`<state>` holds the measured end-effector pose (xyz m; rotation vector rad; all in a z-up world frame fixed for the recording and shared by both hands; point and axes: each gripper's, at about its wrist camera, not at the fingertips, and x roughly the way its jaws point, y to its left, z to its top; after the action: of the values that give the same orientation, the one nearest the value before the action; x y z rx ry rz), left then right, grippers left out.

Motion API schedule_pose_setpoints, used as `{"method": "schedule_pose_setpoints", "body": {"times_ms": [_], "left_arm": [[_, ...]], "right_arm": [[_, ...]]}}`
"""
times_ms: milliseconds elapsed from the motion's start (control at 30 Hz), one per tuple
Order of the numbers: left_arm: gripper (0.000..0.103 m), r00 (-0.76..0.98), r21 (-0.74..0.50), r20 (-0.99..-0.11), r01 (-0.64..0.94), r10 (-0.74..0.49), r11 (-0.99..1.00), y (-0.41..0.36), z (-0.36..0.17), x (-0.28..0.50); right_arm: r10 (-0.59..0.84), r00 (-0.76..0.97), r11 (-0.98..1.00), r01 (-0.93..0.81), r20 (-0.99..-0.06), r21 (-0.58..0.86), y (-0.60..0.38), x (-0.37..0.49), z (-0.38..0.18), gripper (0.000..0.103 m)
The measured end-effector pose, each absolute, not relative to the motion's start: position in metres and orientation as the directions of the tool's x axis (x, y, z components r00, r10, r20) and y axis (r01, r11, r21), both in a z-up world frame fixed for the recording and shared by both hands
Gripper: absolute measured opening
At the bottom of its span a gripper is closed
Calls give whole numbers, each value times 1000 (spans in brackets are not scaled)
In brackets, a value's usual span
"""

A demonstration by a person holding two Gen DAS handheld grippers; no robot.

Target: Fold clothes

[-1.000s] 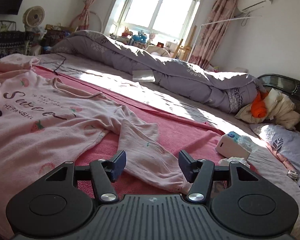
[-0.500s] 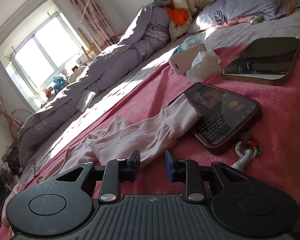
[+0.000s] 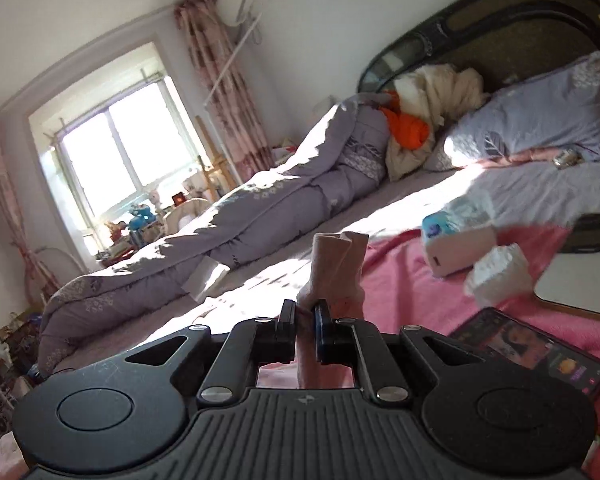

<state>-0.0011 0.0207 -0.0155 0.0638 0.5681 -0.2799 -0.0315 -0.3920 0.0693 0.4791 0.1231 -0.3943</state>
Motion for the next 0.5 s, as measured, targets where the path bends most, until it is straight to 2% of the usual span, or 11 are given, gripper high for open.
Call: {"method": "schedule_pose_setpoints", "body": {"times_ms": [67,133,200,233,267,333,400,433,500], "left_arm": [[101,817,-35,-541,218,-202,975,41,-13,-8],[101,824,-47,-535,191,-186,980,55,-11,-14],[101,830,-56,-523,192,-192,980,64,-8,-21],[101,837,-48,-516,185,-183,981,67,-6,-23],[101,843,-41,-509,179,-175,983,70,-4,-25],[101,854,-35,-494,169,-164,985,75,0,-28],[101,853,-83,-483,178,-196,980,81,9,-25],[101,849,-116,-477,194,-226,974,83,13,-21],[101,853,-115,-460,218,-246,969,77,23,-9]], "right_arm": [[-171,973,913,215,-155,347,-340,0,86,11],[55,981,968,-6,-187,253,-280,32,84,13],[254,929,961,-210,-269,181,-224,59,72,25],[300,900,952,-258,-317,167,-208,64,63,39],[331,874,943,-296,-356,151,-196,65,53,49],[345,851,938,-327,-396,116,-189,58,38,55],[314,854,947,-316,-414,66,-195,45,29,63],[290,861,953,-302,-418,39,-200,38,27,68],[220,883,967,-254,-414,-29,-212,22,27,73]]}}
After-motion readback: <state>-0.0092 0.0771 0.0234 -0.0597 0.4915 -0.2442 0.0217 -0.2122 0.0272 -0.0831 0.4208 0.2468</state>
